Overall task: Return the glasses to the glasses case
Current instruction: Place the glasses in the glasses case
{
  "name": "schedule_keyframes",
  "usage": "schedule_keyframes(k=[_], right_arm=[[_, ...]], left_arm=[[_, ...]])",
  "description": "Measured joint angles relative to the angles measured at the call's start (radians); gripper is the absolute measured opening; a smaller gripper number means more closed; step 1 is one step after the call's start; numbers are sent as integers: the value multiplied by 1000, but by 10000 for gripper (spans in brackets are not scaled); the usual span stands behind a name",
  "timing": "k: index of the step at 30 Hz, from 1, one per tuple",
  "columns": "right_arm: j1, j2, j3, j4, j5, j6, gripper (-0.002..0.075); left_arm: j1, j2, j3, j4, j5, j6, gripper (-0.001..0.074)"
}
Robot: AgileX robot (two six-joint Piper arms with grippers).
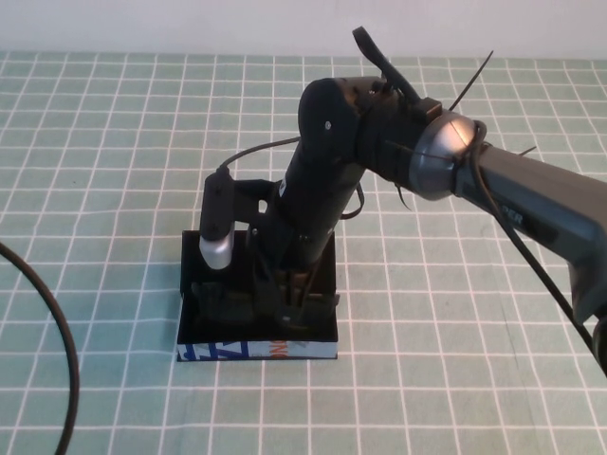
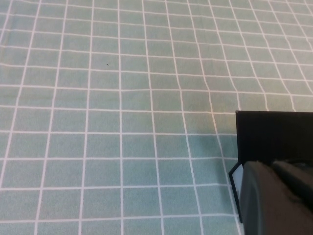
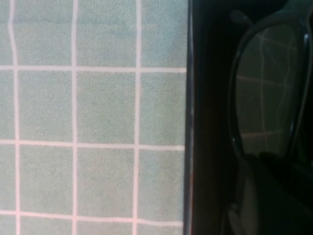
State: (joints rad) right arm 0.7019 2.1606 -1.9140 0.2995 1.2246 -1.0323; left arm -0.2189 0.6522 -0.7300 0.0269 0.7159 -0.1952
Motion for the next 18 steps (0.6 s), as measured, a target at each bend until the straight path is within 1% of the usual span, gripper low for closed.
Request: schedule_keyframes(k=[2, 6, 10, 13, 16, 18], right_arm=[[0, 0, -2, 4, -10, 0, 57], [0, 0, -2, 6, -17, -2, 142], [0, 0, -2, 6, -19, -2, 179], [0, -2, -2, -24, -38, -2, 165], [0, -4, -19, -73, -55, 25, 94], [-6, -4, -50, -78, -62, 63, 34]], left_arm=[[0, 1, 0, 0, 2, 0, -1], [0, 1, 0, 0, 3, 0, -1], [0, 4, 0, 0, 3, 16, -1], [0, 19, 0, -10, 4, 110, -1], [0, 51, 0, -57, 21, 242, -1], [0, 91, 0, -126, 31, 345, -1]])
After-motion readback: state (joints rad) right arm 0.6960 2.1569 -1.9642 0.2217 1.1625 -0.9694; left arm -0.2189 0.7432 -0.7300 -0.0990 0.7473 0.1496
